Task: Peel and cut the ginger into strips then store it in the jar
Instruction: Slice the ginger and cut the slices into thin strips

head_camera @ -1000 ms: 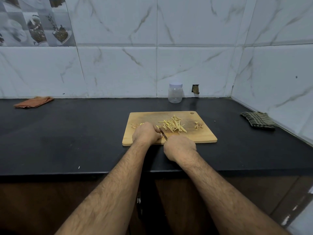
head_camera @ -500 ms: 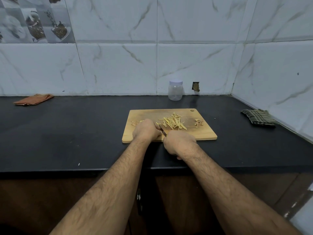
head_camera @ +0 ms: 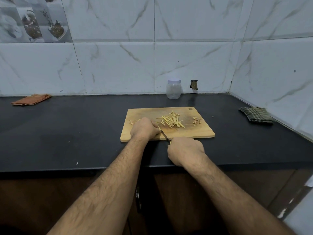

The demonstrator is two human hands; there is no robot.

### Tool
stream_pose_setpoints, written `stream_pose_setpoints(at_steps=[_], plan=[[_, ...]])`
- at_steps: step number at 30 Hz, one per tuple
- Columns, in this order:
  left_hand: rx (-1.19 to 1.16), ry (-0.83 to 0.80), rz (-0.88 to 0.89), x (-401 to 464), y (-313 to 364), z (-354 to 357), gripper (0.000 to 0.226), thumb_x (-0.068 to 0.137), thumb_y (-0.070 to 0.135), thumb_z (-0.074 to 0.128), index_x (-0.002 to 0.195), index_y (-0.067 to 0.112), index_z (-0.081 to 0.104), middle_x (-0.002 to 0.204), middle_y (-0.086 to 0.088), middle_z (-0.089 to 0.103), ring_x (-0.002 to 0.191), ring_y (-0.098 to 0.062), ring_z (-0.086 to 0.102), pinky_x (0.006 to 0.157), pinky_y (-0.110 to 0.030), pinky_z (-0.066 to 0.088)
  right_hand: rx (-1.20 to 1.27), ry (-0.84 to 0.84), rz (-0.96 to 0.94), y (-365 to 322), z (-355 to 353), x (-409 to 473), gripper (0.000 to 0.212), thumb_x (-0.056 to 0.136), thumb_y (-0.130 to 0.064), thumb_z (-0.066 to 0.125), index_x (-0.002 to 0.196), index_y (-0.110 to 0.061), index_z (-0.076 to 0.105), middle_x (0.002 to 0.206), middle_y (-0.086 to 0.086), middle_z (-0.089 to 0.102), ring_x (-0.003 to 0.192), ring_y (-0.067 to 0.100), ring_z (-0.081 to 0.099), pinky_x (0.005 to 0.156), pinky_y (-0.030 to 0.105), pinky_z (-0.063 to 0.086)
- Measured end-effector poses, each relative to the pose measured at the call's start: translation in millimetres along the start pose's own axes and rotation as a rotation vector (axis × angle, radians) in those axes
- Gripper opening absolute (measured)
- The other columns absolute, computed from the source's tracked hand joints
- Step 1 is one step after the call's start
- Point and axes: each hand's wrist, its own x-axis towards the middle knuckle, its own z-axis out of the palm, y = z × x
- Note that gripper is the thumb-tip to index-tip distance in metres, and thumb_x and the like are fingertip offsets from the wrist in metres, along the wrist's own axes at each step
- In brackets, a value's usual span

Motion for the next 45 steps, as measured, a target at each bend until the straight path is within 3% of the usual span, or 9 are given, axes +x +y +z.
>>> stream_pose_setpoints(at_steps=[7, 16, 26, 30, 42, 45], plan=[[-0.012, 0.006, -0.006, -2.4, 1.1, -1.2, 0.020, 0.087, 0.031, 0.072, 0.107, 0.032, 0.076, 0.113, 0.009, 0.071, 0.103, -0.015, 0.062, 0.075, -0.025, 0.044, 0.033, 0.059, 0.044, 3.5, 1.6, 5.6, 0.027, 0.103, -0.030, 0.044, 0.115, -0.017, 0.064, 0.112, 0.004, 0.065, 0.084, 0.022, 0.050, 0.071, 0.034, 0.042], [-0.018, 0.012, 0.004, -4.7, -2.1, -1.2, 0.023, 0.086, 0.034, 0.074, 0.109, 0.034, 0.075, 0.112, 0.009, 0.072, 0.103, -0.015, 0.063, 0.075, -0.026, 0.046, 0.080, 0.110, 0.053, 2.3, -6.8, 16.3, 0.024, 0.100, -0.023, 0.046, 0.115, -0.015, 0.064, 0.116, 0.004, 0.065, 0.087, 0.022, 0.052, 0.073, 0.033, 0.044], [-0.015, 0.024, 0.012, -7.0, -1.3, -2.5, 0.023, 0.086, 0.033, 0.072, 0.109, 0.034, 0.075, 0.111, 0.010, 0.071, 0.089, -0.012, 0.056, 0.071, -0.025, 0.042, 0.082, 0.105, 0.015, -6.4, -4.2, 22.0, 0.029, 0.101, -0.025, 0.042, 0.119, -0.015, 0.064, 0.122, 0.005, 0.063, 0.107, 0.024, 0.060, 0.075, 0.033, 0.043], [-0.027, 0.031, 0.007, -7.3, -2.4, -1.5, 0.025, 0.085, 0.035, 0.073, 0.110, 0.035, 0.074, 0.112, 0.011, 0.071, 0.102, -0.013, 0.062, 0.073, -0.025, 0.044, 0.077, 0.092, 0.049, -3.5, -6.8, 26.8, 0.028, 0.101, -0.026, 0.044, 0.118, -0.015, 0.064, 0.119, 0.004, 0.064, 0.098, 0.023, 0.058, 0.076, 0.034, 0.044], [-0.037, 0.057, -0.008, -8.1, -2.5, 1.3, 0.015, 0.083, 0.034, 0.073, 0.098, 0.033, 0.074, 0.104, 0.010, 0.072, 0.099, -0.014, 0.064, 0.072, -0.025, 0.046, 0.094, 0.104, 0.032, 2.1, -3.5, 30.4, 0.030, 0.101, -0.030, 0.042, 0.117, -0.015, 0.063, 0.116, 0.004, 0.063, 0.089, 0.022, 0.052, 0.074, 0.034, 0.043], [-0.034, 0.060, -0.010, -9.1, -2.7, 1.2, 0.014, 0.083, 0.033, 0.073, 0.096, 0.031, 0.075, 0.101, 0.009, 0.072, 0.097, -0.015, 0.064, 0.071, -0.026, 0.046, 0.090, 0.112, 0.060, 4.0, -6.9, 32.7, 0.027, 0.101, -0.027, 0.043, 0.113, -0.016, 0.064, 0.100, 0.001, 0.060, 0.086, 0.021, 0.053, 0.072, 0.032, 0.044]])
